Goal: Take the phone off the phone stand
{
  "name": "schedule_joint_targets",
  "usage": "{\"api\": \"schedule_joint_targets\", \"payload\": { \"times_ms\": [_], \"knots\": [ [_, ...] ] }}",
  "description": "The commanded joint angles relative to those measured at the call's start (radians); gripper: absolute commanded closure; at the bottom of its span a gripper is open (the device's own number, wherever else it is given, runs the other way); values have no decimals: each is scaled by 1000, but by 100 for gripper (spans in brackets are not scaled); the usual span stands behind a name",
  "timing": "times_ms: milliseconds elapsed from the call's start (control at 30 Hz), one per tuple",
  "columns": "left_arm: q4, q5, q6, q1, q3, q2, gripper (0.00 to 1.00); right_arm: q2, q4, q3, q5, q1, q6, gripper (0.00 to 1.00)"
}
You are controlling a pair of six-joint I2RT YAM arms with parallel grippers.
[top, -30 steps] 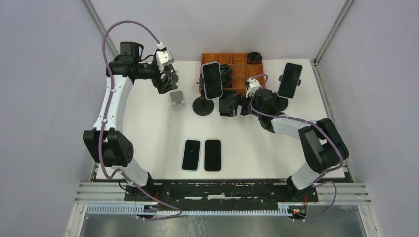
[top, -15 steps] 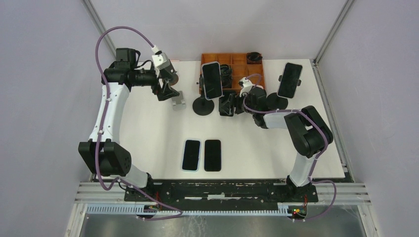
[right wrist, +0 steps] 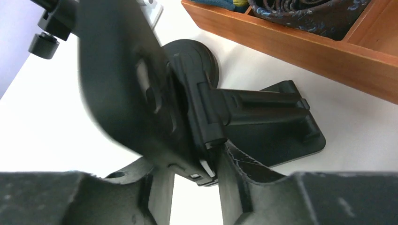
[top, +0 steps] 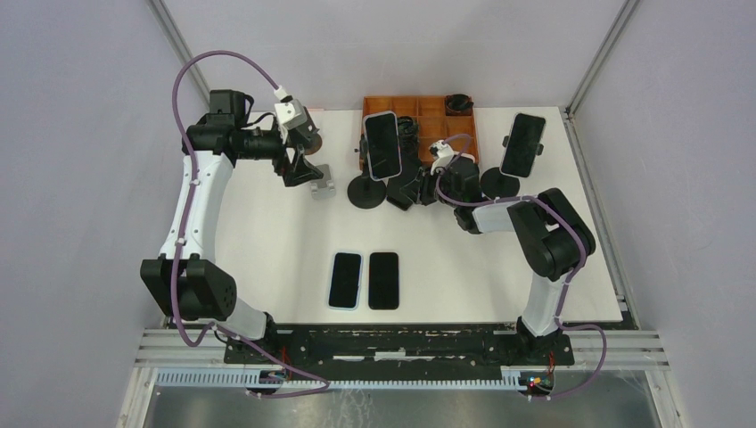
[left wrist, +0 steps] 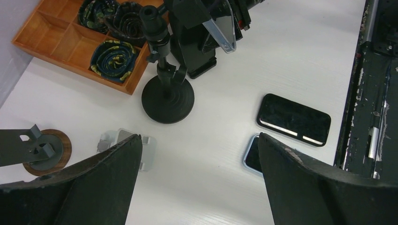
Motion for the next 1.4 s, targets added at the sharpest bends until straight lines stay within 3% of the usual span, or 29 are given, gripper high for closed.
{"api": "schedule_joint_targets", "payload": {
  "times_ms": [0, 200, 400, 500, 633, 667, 933, 1367],
  "knots": [
    [-69, 42, 71, 1, 18, -33, 3, -12, 46, 5, 35, 10, 15, 53],
    [-102, 38, 107, 1, 18, -40, 3, 53, 36, 29, 81, 14, 8, 51],
    [-153, 28, 162, 1, 14, -34, 3, 79, 64, 38, 99, 24, 14, 54],
    [-177, 35, 185, 1, 11, -31, 3, 56, 83, 31, 97, 33, 25, 69],
    [-244, 48, 252, 1, 6, -27, 2, -19, 77, 6, 91, 43, 27, 98],
    [-257, 52, 265, 1, 2, -27, 2, -41, 78, -7, 91, 46, 27, 100],
    [-429, 122, 436, 0, -60, -60, 2, -267, 96, -210, 27, 73, 51, 100],
    [-405, 91, 470, -99, -285, -244, 1, -755, -38, -521, -197, 259, 100, 100]
  ]
}}
